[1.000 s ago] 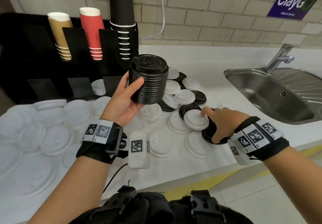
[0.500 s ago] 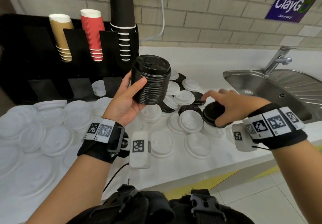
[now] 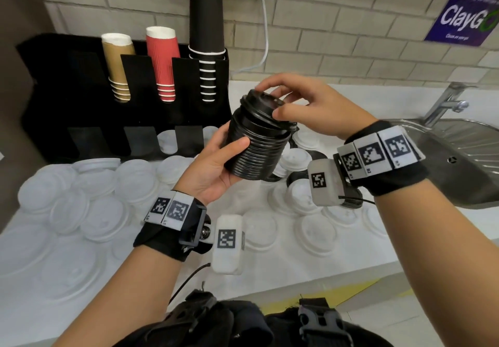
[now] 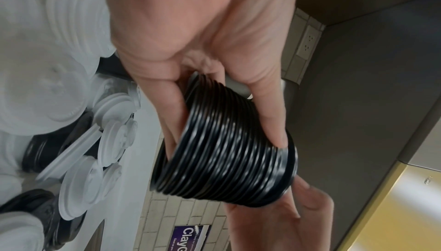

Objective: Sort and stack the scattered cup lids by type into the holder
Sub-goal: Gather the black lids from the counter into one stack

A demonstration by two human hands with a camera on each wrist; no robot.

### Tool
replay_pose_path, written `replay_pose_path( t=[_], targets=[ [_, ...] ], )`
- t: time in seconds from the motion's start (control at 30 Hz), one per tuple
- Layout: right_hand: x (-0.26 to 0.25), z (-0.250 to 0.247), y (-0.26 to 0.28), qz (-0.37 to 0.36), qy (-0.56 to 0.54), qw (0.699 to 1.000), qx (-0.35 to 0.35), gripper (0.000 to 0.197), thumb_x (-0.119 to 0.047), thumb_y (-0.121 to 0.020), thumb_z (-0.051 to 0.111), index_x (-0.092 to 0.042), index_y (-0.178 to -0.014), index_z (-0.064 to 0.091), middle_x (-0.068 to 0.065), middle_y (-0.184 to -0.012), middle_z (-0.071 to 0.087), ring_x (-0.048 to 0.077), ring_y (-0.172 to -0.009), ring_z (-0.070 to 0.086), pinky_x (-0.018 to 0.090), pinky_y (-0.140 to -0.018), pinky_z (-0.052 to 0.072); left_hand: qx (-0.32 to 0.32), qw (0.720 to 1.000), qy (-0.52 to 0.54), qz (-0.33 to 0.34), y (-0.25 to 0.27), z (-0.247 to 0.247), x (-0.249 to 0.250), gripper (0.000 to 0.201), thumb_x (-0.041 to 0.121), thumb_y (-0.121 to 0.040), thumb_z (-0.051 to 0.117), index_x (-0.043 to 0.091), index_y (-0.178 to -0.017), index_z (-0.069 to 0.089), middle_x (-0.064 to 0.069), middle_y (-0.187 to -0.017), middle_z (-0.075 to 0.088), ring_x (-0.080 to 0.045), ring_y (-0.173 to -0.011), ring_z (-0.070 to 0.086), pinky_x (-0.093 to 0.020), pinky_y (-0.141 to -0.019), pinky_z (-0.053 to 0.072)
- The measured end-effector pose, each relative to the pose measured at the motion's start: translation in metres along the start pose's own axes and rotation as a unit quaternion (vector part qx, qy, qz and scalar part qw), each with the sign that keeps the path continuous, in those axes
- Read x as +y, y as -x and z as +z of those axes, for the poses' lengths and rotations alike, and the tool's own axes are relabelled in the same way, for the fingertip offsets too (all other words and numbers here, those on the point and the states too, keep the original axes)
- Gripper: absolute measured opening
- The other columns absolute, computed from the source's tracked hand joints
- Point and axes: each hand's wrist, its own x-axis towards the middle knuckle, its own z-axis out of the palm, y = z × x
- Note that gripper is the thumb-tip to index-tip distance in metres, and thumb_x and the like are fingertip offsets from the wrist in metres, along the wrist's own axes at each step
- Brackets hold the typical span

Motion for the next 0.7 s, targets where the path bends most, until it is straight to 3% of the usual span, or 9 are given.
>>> replay_pose_path(
  t=[0.07, 0.2, 0.33, 0.43, 0.5, 0.57, 0.63, 0.7],
  targets=[
    [-0.002, 0.003, -0.004, 0.003, 0.009, 1.000, -0.018, 0.040, -0.029, -0.073, 0.059, -0.037, -0.112, 0.062, 0.003, -0.112, 0.064, 0.018, -0.102, 0.060, 0.024, -0.084, 0.051, -0.010, 1.000, -0.008, -0.006, 0.001, 0.000, 0.001, 0.047, 0.020, -0.076, 0.071, 0.028, -0.121, 0.059, 0.001, -0.112, 0.071, -0.015, -0.100, 0.070, -0.031, -0.070, 0.058],
    [-0.001, 0.008, -0.006, -0.002, 0.023, 0.999, -0.033, 0.041, -0.023, -0.076, 0.063, -0.038, -0.114, 0.062, -0.008, -0.114, 0.060, 0.006, -0.098, 0.056, 0.004, -0.067, 0.041, -0.012, 1.000, -0.010, 0.001, 0.002, -0.001, 0.004, 0.054, 0.024, -0.072, 0.073, 0.026, -0.124, 0.058, 0.000, -0.112, 0.071, -0.016, -0.101, 0.069, -0.031, -0.072, 0.058],
    [0.000, 0.012, -0.008, -0.019, 0.024, 0.999, -0.027, 0.042, -0.015, -0.081, 0.068, -0.035, -0.117, 0.061, -0.006, -0.117, 0.059, 0.011, -0.101, 0.055, 0.004, -0.061, 0.043, 0.000, 1.000, 0.000, 0.010, 0.003, -0.002, 0.004, 0.057, 0.023, -0.075, 0.071, 0.023, -0.130, 0.055, -0.003, -0.116, 0.069, -0.018, -0.103, 0.069, -0.032, -0.072, 0.058],
    [0.000, 0.012, -0.006, -0.022, 0.033, 0.999, -0.018, 0.044, -0.029, -0.082, 0.072, -0.042, -0.120, 0.054, -0.010, -0.114, 0.055, 0.006, -0.100, 0.054, 0.003, -0.067, 0.041, 0.009, 1.000, -0.003, 0.012, 0.003, -0.002, 0.004, 0.069, 0.024, -0.070, 0.074, 0.021, -0.135, 0.052, -0.004, -0.122, 0.065, -0.018, -0.104, 0.069, -0.033, -0.072, 0.058],
    [0.004, 0.010, -0.003, 0.002, -0.003, 0.999, 0.040, 0.041, -0.045, -0.085, 0.066, -0.044, -0.123, 0.050, -0.013, -0.110, 0.053, 0.000, -0.095, 0.055, 0.004, -0.070, 0.042, 0.017, 1.000, -0.002, 0.018, 0.004, -0.006, 0.007, 0.066, 0.023, -0.070, 0.074, 0.021, -0.133, 0.053, -0.003, -0.120, 0.067, -0.018, -0.104, 0.069, -0.032, -0.073, 0.058],
    [0.015, 0.008, 0.002, 0.042, -0.015, 0.994, 0.100, 0.030, -0.046, -0.089, 0.059, -0.033, -0.116, 0.054, -0.012, -0.100, 0.056, 0.000, -0.084, 0.057, 0.008, -0.068, 0.043, 0.031, 0.999, 0.000, 0.029, 0.004, -0.013, 0.012, 0.057, 0.020, -0.075, 0.070, 0.022, -0.130, 0.055, 0.000, -0.114, 0.071, -0.017, -0.103, 0.069, -0.032, -0.073, 0.058],
    [0.033, 0.012, 0.009, 0.103, 0.095, 0.989, 0.049, 0.027, -0.043, -0.087, 0.062, -0.024, -0.105, 0.057, -0.007, -0.096, 0.060, 0.007, -0.078, 0.056, 0.006, -0.065, 0.042, 0.046, 0.998, 0.003, 0.045, 0.006, -0.021, 0.022, 0.051, 0.017, -0.079, 0.066, 0.021, -0.128, 0.055, 0.001, -0.111, 0.072, -0.017, -0.104, 0.069, -0.031, -0.073, 0.058],
    [0.054, 0.025, 0.021, 0.192, 0.250, 0.942, -0.112, 0.043, -0.049, -0.079, 0.069, -0.023, -0.110, 0.055, 0.001, -0.107, 0.057, 0.015, -0.088, 0.055, 0.018, -0.074, 0.046, 0.057, 0.996, -0.005, 0.065, 0.008, -0.027, 0.033, 0.052, 0.017, -0.080, 0.063, 0.021, -0.130, 0.052, 0.001, -0.111, 0.072, -0.016, -0.104, 0.069, -0.031, -0.074, 0.058]
  ],
)
